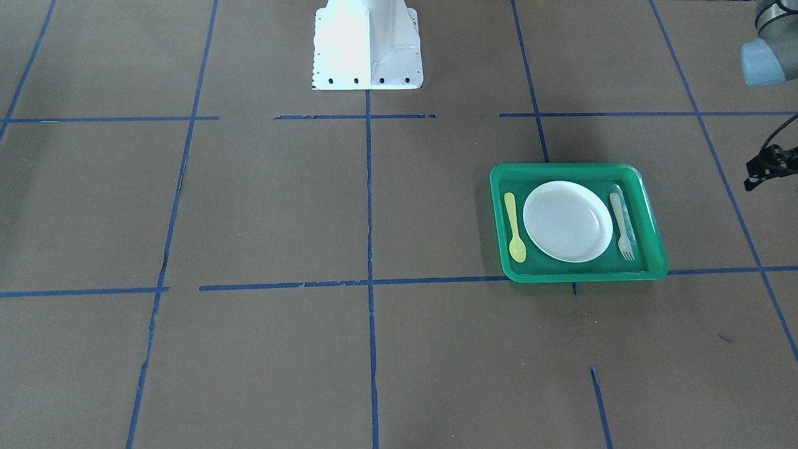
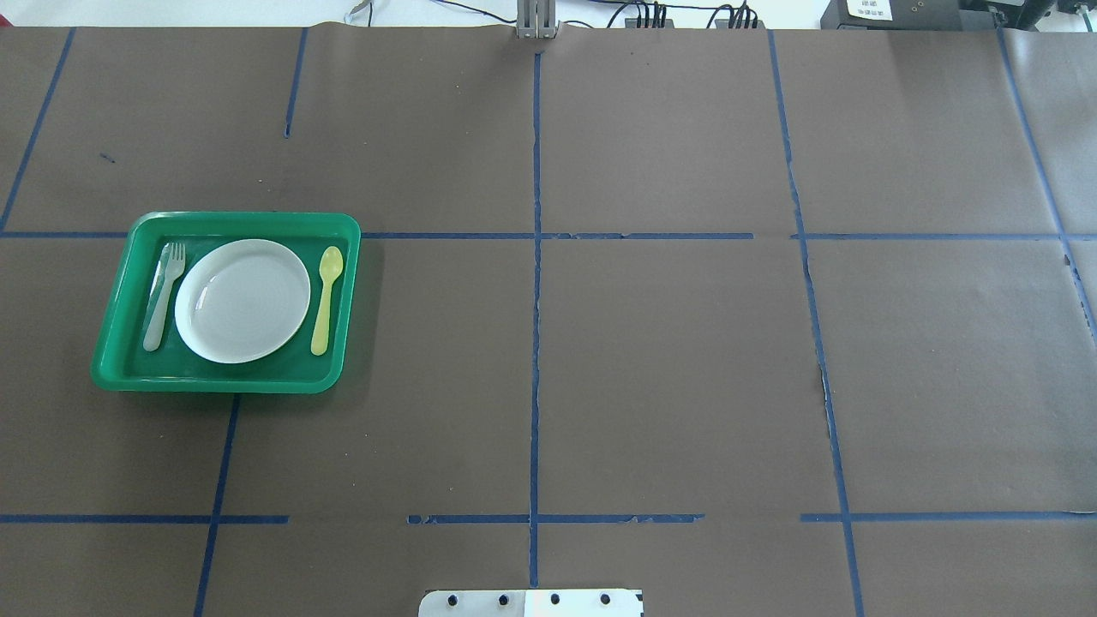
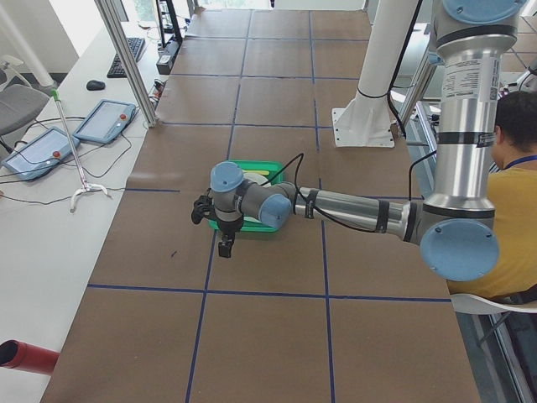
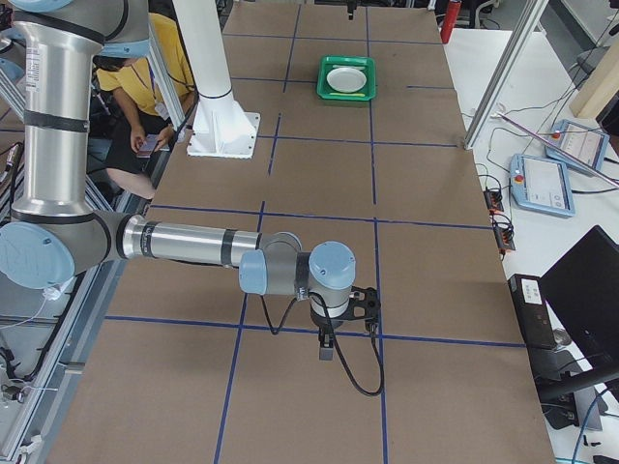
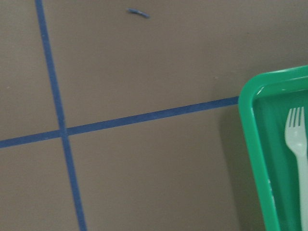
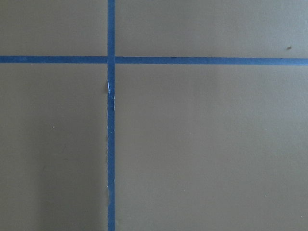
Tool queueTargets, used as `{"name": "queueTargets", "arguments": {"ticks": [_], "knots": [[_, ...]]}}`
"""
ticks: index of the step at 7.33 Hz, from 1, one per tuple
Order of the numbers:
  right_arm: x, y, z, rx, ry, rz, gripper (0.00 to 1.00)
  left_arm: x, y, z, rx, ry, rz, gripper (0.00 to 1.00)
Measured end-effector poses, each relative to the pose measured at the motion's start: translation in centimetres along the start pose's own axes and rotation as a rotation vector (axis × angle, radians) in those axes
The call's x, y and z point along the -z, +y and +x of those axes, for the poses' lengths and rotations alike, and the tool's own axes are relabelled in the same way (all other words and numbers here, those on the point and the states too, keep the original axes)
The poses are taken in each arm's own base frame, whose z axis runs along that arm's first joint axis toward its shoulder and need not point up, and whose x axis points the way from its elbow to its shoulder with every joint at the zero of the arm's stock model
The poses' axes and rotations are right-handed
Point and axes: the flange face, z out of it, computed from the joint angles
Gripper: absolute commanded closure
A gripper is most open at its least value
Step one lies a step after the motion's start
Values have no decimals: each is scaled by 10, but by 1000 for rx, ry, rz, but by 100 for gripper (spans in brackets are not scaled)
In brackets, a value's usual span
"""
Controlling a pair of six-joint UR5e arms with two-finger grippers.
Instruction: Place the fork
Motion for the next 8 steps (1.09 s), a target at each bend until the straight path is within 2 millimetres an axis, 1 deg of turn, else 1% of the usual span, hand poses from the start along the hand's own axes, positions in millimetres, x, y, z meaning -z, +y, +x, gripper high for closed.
{"name": "queueTargets", "arguments": {"ticks": [1,2,3,4,5,8], "knots": [[0,0,0,0,0,0,0,13,12,-32,18,-4,-32,0],[0,0,0,0,1,0,0,22,25,-56,62,11,-56,0],[0,0,0,0,0,0,0,29,36,-71,102,30,-64,0],[0,0,0,0,0,0,0,31,46,-81,127,39,-67,0],[0,0,0,0,0,0,0,31,51,-85,138,41,-68,0],[0,0,0,0,0,0,0,34,48,-84,132,45,-59,0]]}}
